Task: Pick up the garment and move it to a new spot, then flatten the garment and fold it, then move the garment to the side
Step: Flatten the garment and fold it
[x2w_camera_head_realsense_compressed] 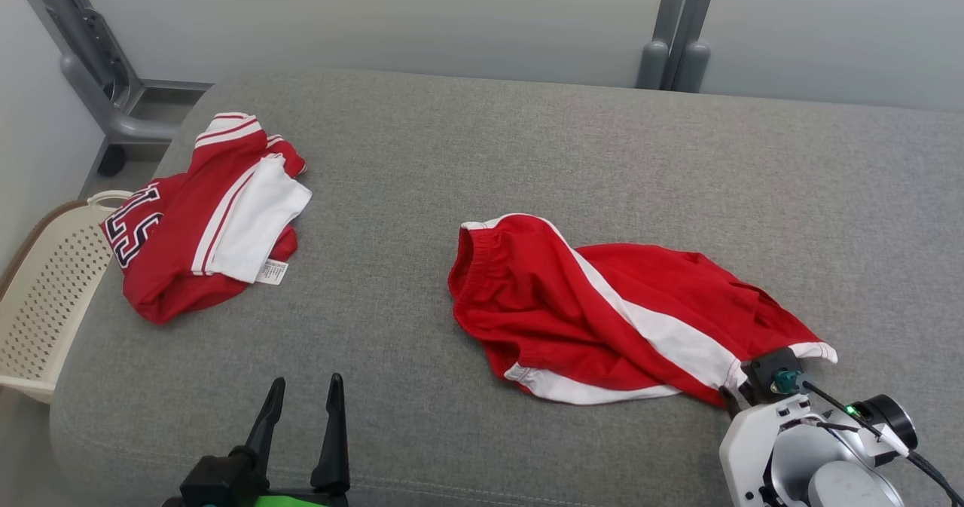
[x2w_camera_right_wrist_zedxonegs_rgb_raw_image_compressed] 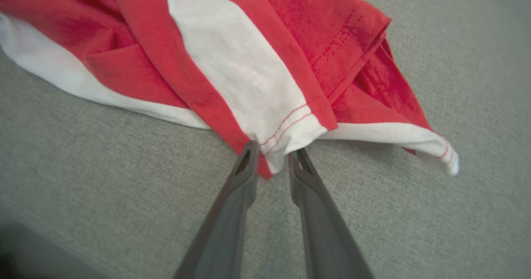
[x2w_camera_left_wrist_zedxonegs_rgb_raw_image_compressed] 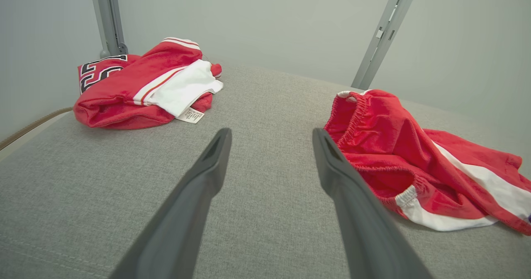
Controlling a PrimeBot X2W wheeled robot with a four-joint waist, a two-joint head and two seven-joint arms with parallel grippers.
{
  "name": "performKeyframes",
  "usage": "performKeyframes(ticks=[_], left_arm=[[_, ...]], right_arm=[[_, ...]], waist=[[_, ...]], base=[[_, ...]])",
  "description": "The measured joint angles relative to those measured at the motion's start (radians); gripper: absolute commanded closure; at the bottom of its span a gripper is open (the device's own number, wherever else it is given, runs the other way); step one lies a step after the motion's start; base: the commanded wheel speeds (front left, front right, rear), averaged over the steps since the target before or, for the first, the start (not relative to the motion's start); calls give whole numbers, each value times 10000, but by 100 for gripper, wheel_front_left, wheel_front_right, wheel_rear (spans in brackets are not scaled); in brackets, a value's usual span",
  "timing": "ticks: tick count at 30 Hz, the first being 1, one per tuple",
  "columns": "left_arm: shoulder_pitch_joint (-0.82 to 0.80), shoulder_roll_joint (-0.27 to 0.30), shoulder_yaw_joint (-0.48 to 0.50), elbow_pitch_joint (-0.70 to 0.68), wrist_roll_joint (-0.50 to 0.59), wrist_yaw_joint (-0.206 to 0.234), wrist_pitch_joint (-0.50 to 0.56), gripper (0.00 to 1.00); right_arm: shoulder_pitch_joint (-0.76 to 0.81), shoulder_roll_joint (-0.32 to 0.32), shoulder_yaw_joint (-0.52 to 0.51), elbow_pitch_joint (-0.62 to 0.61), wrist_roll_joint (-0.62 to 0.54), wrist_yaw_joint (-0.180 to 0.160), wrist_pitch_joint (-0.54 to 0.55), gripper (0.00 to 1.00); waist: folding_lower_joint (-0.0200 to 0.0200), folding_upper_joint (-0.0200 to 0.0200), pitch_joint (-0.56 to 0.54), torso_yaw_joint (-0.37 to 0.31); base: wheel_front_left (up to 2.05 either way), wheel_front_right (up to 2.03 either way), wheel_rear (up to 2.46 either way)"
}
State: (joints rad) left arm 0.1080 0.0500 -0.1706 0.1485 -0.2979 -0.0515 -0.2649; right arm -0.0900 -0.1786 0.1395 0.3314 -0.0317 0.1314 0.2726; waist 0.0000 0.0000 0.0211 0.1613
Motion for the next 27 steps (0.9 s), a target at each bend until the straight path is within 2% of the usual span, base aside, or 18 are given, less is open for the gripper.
performKeyframes(ticks=[10, 14, 19, 26, 27], left_arm=[[16, 0, 69, 35, -2, 0, 0, 0], [35, -2, 54, 17, -2, -2, 0, 0], [32, -2, -52, -2, 61, -82, 0, 0], [0, -2, -228, 96, 138, -176, 0, 0], [-1, -2, -236, 100, 155, -182, 0, 0]], right_arm=[[-625, -19, -259, -566, 171, 0, -558, 100], [-1690, -389, -215, -477, 213, 0, -541, 100], [-3050, -656, -401, 642, 263, 0, -744, 100], [-4553, -825, -1379, 2755, -127, 0, -1574, 99], [-4714, -828, -1501, 3022, -291, 2, -1693, 63]], waist=[[0, 0, -165, -99], [0, 0, -204, -160], [0, 0, -136, -32], [0, 0, 69, 434], [0, 0, 107, 513]], base=[[0, 0, 0], [0, 0, 0], [0, 0, 0], [0, 0, 0], [0, 0, 0]])
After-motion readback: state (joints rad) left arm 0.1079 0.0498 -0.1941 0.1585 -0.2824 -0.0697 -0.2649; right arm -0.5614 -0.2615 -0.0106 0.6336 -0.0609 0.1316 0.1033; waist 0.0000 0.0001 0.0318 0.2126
